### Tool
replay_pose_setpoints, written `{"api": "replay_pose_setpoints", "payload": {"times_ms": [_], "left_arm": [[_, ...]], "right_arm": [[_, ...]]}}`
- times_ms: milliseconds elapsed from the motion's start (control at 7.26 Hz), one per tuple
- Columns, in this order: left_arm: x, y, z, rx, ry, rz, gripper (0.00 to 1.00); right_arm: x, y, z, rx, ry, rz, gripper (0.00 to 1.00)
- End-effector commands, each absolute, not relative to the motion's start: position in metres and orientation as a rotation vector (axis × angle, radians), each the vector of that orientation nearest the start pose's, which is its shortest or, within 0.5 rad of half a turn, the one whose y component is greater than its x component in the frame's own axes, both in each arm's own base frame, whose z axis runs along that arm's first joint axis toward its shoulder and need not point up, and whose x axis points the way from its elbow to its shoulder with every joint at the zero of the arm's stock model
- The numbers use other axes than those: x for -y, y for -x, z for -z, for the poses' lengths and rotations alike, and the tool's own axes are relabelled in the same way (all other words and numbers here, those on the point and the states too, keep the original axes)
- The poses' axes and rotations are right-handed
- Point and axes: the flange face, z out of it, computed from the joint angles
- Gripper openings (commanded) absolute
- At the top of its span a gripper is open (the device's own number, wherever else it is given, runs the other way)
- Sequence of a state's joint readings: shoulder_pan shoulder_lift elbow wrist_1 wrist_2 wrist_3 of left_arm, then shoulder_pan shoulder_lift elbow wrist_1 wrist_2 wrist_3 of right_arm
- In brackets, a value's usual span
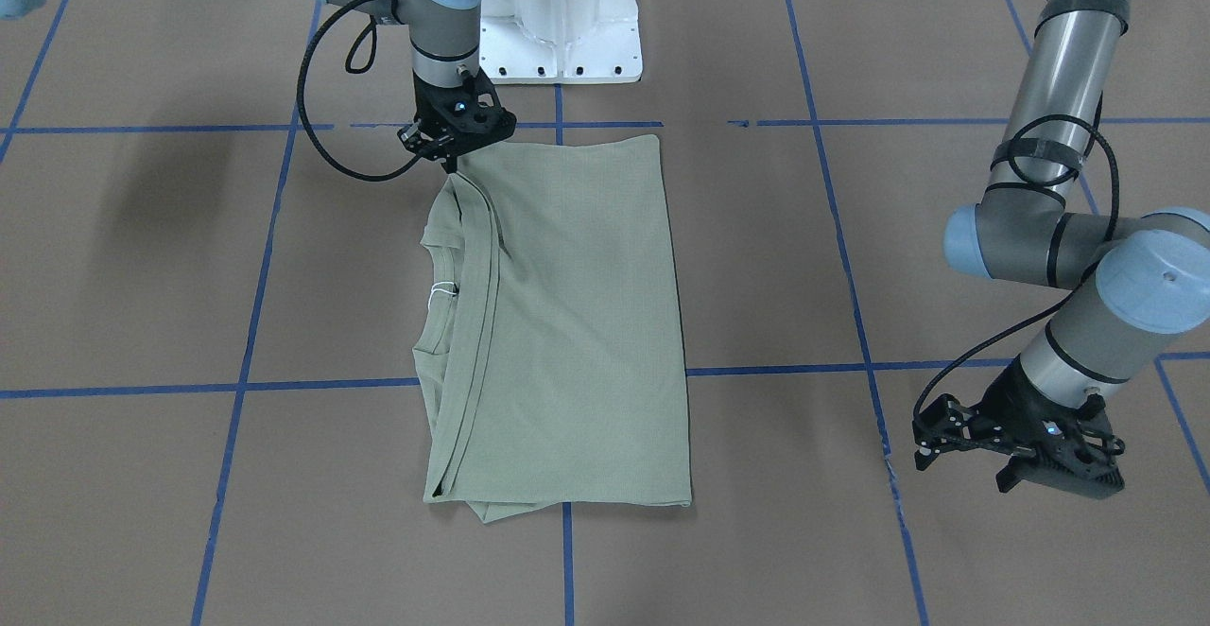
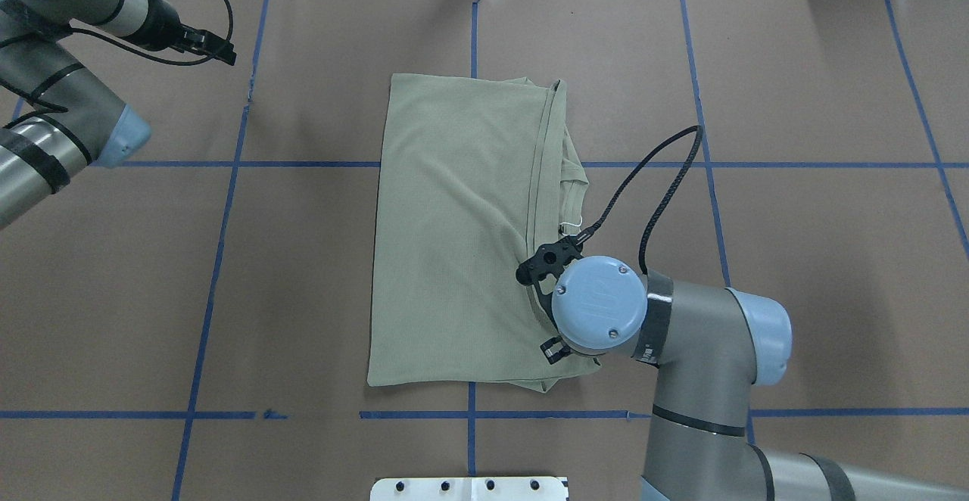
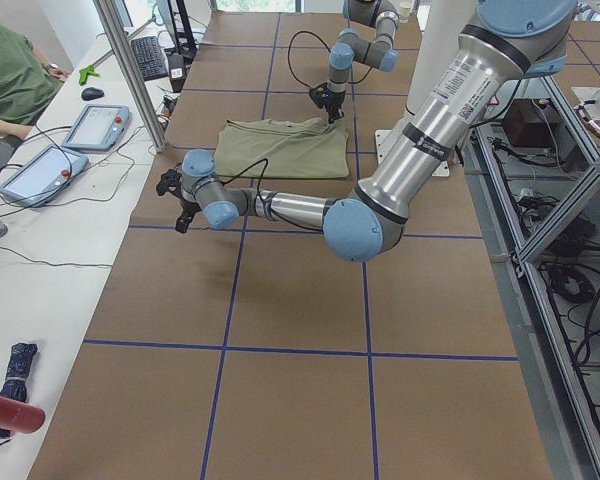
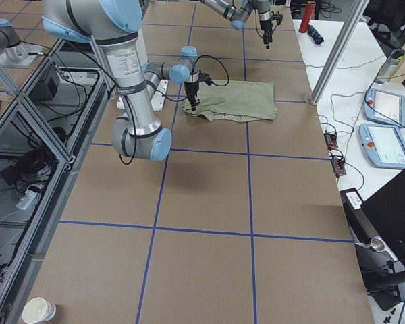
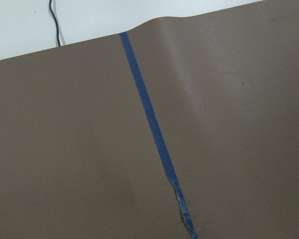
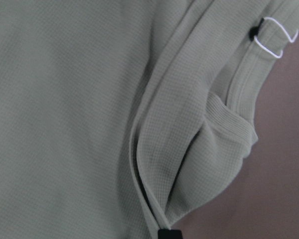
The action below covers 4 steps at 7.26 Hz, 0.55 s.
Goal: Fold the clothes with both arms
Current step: 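Release the shirt and lift the right gripper away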
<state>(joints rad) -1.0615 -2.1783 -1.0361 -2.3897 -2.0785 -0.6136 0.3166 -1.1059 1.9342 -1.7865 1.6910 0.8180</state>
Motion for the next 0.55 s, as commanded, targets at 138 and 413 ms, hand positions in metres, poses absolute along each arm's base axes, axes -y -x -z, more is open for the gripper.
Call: {"api": "replay_pose_setpoints", "payload": {"times_ms": [138, 413], "left_arm": [[0.707, -0.301, -0.46, -0.867, -0.489, -0.135, 1.0], [0.707, -0.302, -0.46, -0.867, -0.488, -0.136, 1.0]], "right_arm": [[0.262, 0.508, -0.298, 0.604, -0.106, 0.221, 0.0], [0.222, 0.529, -0.3, 0.599, -0.081, 0.096, 0.16]]}}
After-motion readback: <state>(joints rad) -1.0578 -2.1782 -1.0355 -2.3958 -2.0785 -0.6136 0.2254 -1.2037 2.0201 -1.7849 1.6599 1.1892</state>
